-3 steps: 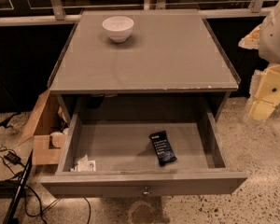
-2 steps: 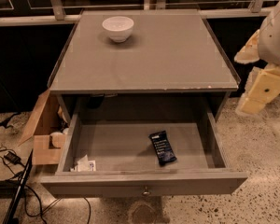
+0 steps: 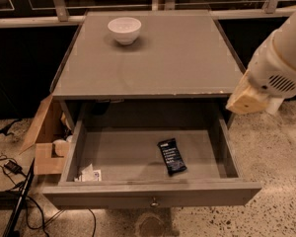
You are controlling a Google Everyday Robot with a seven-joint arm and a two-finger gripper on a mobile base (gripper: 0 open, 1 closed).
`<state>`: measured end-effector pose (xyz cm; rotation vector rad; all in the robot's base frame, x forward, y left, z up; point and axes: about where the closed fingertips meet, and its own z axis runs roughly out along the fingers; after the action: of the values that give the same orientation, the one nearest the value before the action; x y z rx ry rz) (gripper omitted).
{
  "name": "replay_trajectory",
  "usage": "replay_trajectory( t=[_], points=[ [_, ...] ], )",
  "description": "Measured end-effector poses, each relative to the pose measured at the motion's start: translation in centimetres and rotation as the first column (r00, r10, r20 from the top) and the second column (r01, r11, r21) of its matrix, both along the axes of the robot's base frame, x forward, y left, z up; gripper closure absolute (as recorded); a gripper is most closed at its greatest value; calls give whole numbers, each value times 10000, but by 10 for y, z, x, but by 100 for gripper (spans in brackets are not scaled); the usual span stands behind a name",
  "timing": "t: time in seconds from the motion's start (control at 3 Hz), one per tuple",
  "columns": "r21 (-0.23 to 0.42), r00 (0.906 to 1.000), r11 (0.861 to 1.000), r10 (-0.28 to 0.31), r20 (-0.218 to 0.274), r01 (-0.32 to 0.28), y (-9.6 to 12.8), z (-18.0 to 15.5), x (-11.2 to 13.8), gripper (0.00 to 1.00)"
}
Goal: Pick rxbar blueberry from top drawer and place on counter
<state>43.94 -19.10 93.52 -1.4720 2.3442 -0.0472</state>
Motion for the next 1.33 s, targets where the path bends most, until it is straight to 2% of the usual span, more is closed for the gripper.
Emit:
replay_trajectory(
  t=[0.33, 0.67, 1.0, 1.33],
  points=[
    [845, 9960, 9924, -893, -22, 892, 27, -46, 3, 96],
    [1693, 9891, 9746, -1472, -90, 1466, 49, -95, 13, 100],
    [2361, 9888, 9610, -1492, 29, 1443, 68, -140, 25, 100],
    [2462, 9868, 9584, -1579, 347, 1447, 69, -135, 32, 100]
  ],
)
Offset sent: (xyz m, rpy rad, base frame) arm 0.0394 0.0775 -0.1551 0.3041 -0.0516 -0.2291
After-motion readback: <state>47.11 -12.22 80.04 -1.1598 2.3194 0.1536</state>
